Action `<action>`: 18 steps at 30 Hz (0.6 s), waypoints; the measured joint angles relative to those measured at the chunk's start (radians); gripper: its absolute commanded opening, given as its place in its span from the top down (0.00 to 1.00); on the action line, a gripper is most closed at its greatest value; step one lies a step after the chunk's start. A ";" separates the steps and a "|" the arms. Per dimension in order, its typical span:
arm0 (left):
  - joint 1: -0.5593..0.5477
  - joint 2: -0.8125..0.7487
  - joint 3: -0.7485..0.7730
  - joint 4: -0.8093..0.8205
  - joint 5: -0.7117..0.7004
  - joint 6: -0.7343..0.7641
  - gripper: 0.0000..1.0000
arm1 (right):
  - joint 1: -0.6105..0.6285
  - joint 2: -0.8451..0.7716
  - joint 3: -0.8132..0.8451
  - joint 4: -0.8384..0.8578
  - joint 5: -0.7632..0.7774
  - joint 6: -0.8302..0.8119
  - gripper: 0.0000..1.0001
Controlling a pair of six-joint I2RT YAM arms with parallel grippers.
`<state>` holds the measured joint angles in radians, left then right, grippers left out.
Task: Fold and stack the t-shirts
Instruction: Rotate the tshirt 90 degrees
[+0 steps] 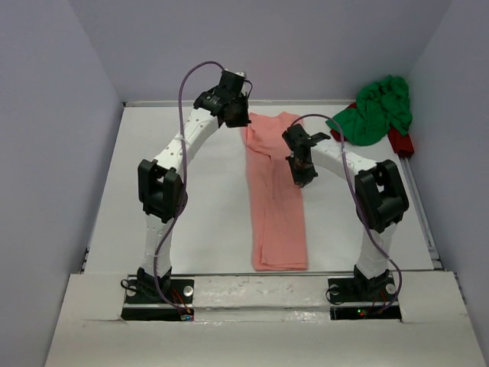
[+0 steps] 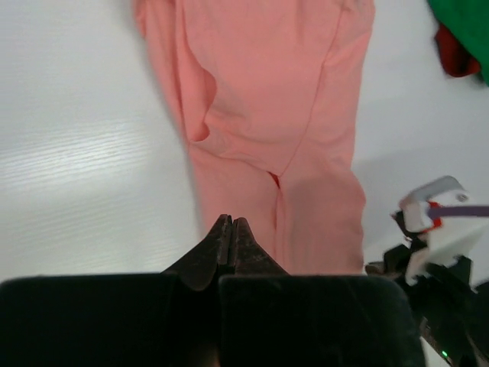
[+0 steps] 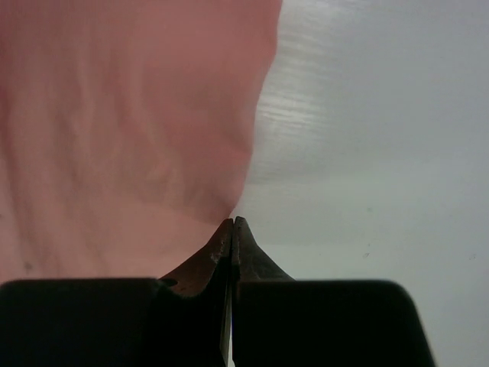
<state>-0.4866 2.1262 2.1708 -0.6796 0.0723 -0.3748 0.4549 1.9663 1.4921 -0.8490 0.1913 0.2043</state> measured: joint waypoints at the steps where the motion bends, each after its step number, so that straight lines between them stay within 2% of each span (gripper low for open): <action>1: 0.000 -0.010 -0.016 -0.002 -0.026 -0.001 1.00 | 0.008 -0.028 -0.023 0.003 0.000 0.007 1.00; 9: -0.017 -0.029 -0.194 -0.029 -0.109 -0.014 1.00 | 0.054 -0.213 -0.163 0.035 0.003 0.056 1.00; 18: -0.050 -0.020 -0.133 -0.095 -0.153 -0.019 1.00 | 0.118 -0.268 -0.288 0.050 -0.048 0.088 1.00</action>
<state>-0.5365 2.1063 2.0377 -0.7750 -0.0811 -0.3943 0.5732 1.6981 1.2041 -0.7994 0.1436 0.2924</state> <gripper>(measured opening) 0.011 0.009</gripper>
